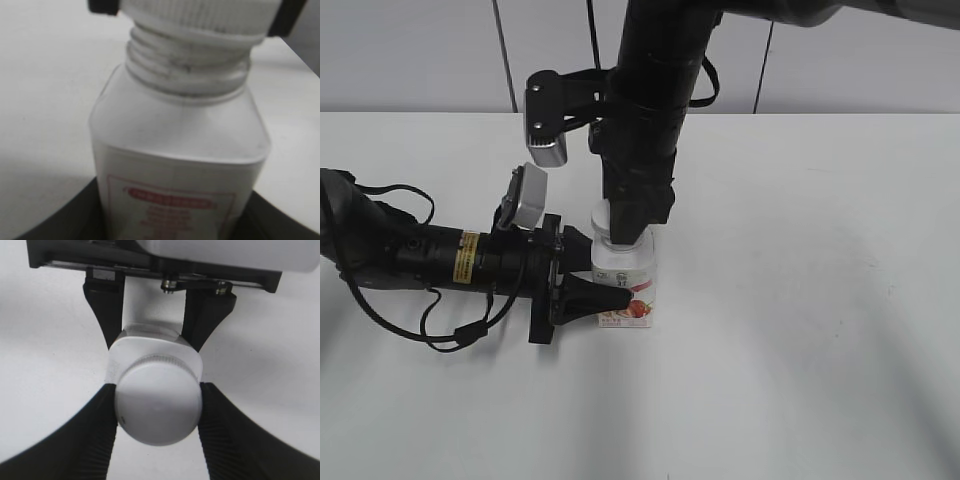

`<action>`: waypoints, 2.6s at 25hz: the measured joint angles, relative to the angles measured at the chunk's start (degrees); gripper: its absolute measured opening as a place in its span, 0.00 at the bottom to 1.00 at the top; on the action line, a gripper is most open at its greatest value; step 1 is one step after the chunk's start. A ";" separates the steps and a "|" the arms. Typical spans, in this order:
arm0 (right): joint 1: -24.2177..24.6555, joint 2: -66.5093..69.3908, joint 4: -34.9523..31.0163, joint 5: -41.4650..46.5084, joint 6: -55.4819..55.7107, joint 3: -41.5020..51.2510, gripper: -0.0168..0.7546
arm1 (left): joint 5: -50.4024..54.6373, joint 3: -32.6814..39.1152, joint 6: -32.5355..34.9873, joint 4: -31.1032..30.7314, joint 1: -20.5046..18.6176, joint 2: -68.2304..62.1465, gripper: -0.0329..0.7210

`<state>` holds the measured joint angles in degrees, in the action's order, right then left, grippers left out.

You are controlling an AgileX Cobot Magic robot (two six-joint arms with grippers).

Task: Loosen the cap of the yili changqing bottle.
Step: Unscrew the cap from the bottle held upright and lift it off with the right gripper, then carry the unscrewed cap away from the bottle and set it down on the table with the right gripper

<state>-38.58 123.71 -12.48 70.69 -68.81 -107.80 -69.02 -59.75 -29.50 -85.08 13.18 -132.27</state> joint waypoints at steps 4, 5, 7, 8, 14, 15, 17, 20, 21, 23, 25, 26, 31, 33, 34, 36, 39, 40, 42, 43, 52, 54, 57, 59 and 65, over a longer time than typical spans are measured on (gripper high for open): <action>0.00 0.00 0.00 0.00 0.16 0.00 0.53 | 0.00 0.00 0.00 0.00 0.00 0.00 0.54; -0.02 0.00 0.00 0.00 0.46 0.00 0.53 | 0.00 0.00 0.00 0.00 0.00 0.00 0.54; -0.06 -0.46 0.28 -0.14 1.10 0.00 0.53 | 0.00 -0.01 0.00 -0.07 0.00 0.00 0.54; -0.06 -1.00 0.81 -0.29 1.72 0.00 0.53 | 0.00 -0.01 0.00 -0.13 0.00 0.00 0.54; -0.06 -4.12 6.28 -0.35 9.58 -0.12 0.53 | 0.00 -0.01 0.00 -0.13 0.00 0.00 0.54; -0.06 -4.58 7.11 -0.35 11.85 -0.12 0.53 | 0.00 -0.01 0.00 -0.13 0.00 0.00 0.54; -0.06 -5.53 8.77 -0.35 17.45 -0.12 0.53 | 0.00 -0.01 0.00 -0.18 0.00 0.00 0.54; -0.01 -6.54 13.09 -0.41 32.37 -0.12 0.53 | 0.04 -0.01 0.00 -0.18 0.00 0.00 0.54; 0.10 -6.71 15.34 -0.41 36.36 -0.12 0.53 | 0.04 -0.01 0.00 -0.18 0.00 0.00 0.54; 0.89 -6.76 19.45 -0.41 43.78 -0.12 0.53 | 0.04 -0.01 0.00 -0.30 0.00 0.00 0.54; 2.54 -6.76 20.10 -0.41 48.58 -0.12 0.53 | 0.04 -0.01 0.00 -0.37 0.00 0.00 0.54; 3.74 -6.76 19.85 -0.41 50.63 -0.12 0.53 | 0.04 -0.01 0.00 -0.42 0.00 0.00 0.54; 12.43 -6.83 13.20 -0.54 57.13 0.51 0.53 | 0.04 -0.01 0.00 -0.56 0.00 0.00 0.54; 16.64 -7.20 9.76 -1.18 58.06 3.19 0.53 | -0.01 -0.01 0.00 -0.56 0.00 0.00 0.54; 18.24 -7.57 8.51 -2.56 58.78 5.57 0.53 | -0.01 -0.01 0.00 -0.56 0.00 0.00 0.54; 21.59 -8.75 8.00 -6.57 60.20 10.97 0.53 | -0.07 -0.01 0.00 -0.61 0.00 0.00 0.54; 25.72 -12.28 7.65 -13.52 62.24 21.66 0.53 | -0.07 -0.01 0.00 -0.61 0.00 0.00 0.54; 27.14 -13.53 7.57 -15.63 62.78 24.84 0.53 | -0.07 -0.01 0.00 -0.61 0.00 0.00 0.54; 29.75 -16.59 7.44 -20.50 63.73 32.39 0.53 | -0.07 -0.01 0.00 -0.61 0.00 0.00 0.54; 31.15 -17.75 7.40 -22.45 64.31 35.99 0.53 | -0.07 -0.01 0.00 -0.61 0.00 0.00 0.54; 42.56 -22.25 4.35 -40.47 66.95 55.61 0.53 | -0.07 -0.01 0.00 -0.61 0.00 0.00 0.54; 42.94 -22.25 3.00 -41.88 67.00 56.46 0.53 | -0.07 -0.01 0.00 -0.61 0.00 0.00 0.54; 43.01 -21.48 2.36 -42.89 67.00 56.63 0.53 | -0.07 -0.01 0.00 -0.61 0.00 0.00 0.54; 43.01 -19.92 2.36 -43.16 67.01 56.63 0.53 | -0.07 -0.01 0.00 -0.61 0.00 0.00 0.54; 43.01 -17.29 2.36 -43.82 67.01 56.78 0.53 | -0.07 -0.01 0.00 -0.61 0.00 0.00 0.54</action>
<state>4.43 106.42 -10.13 26.87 -1.81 -51.02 -69.09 -59.77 -29.50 -85.69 13.18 -132.27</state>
